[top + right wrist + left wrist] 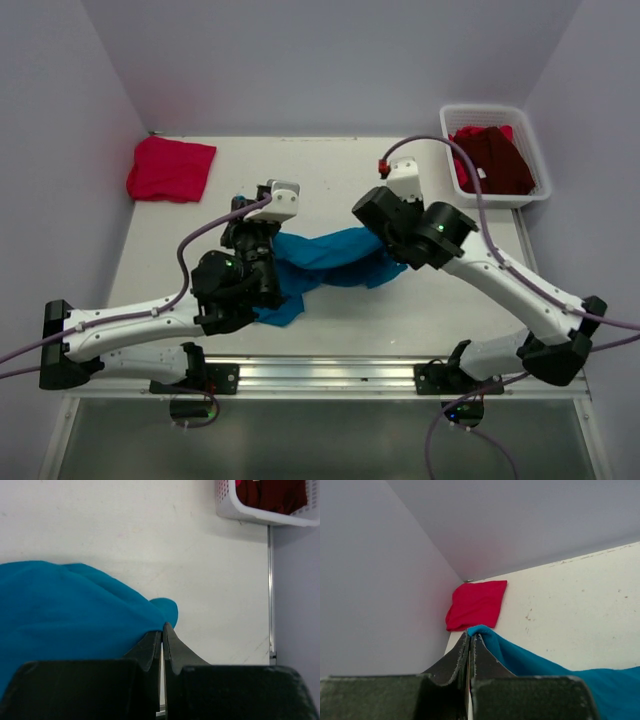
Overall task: Fold and stack the t-shirts
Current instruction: Flatten the tshirt out
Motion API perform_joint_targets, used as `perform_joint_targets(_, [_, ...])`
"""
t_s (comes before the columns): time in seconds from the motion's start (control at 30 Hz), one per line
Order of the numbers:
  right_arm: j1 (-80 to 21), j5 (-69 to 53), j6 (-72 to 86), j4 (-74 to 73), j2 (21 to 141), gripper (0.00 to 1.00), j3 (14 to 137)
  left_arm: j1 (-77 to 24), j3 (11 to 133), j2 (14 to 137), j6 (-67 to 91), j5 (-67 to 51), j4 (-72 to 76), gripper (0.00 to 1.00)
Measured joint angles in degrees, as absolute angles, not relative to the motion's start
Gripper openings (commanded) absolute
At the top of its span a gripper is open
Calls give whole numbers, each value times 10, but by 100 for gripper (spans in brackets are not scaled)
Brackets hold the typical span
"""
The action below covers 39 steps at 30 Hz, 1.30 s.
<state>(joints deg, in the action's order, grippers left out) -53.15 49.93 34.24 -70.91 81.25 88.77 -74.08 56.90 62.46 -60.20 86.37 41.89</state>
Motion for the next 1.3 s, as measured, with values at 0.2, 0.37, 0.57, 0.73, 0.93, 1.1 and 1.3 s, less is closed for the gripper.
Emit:
perform_joint_targets(0.2, [-531,506,302,-694,731,0,945,-741,595,647,-578,863,410,0])
perform_joint_targets(0.37, [-529,514,301,-710,763,0,987,-741,620,651,-460,863,301,0])
perform_joint_targets(0.57, [-525,505,313,-738,804,0,941,-707,753,714,-83,750,-91,0])
perform_joint_targets(0.73, [-523,498,316,-741,803,0,922,-634,729,747,50,627,-192,0])
perform_joint_targets(0.93, [-509,497,315,-740,800,0,922,-517,719,778,86,472,-204,0])
perform_joint_targets(1.1, [-489,490,315,-737,799,0,922,-383,732,802,95,380,-202,0])
perform_joint_targets(1.3, [-447,472,306,-710,802,0,896,-248,733,803,113,343,-203,0])
